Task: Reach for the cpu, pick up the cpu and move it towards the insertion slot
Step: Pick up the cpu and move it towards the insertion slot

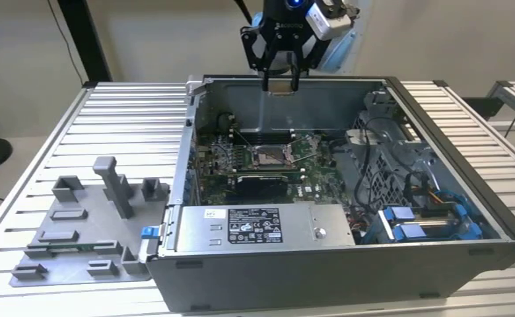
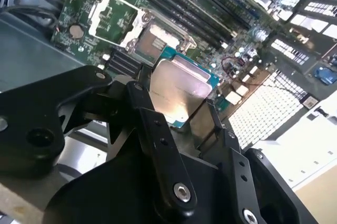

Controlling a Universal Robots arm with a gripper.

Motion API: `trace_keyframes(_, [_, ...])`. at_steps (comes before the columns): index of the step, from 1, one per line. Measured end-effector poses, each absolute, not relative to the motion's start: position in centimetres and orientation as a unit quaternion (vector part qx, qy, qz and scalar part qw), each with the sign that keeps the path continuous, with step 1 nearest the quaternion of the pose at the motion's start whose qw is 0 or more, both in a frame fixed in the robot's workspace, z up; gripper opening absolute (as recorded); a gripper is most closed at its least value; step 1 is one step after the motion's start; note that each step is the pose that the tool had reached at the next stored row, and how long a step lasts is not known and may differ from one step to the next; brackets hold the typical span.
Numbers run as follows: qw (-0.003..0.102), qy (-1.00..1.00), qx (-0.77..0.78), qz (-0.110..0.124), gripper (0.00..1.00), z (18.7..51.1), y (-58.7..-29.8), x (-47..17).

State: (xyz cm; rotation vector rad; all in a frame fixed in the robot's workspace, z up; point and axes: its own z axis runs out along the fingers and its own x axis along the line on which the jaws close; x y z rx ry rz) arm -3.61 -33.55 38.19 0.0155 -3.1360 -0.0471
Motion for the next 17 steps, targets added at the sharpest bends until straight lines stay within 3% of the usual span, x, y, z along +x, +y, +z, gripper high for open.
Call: trace_keyframes(17, [0.003, -1.000, -0.005, -0.015, 0.00, 37.9, -31.6, -3.8])
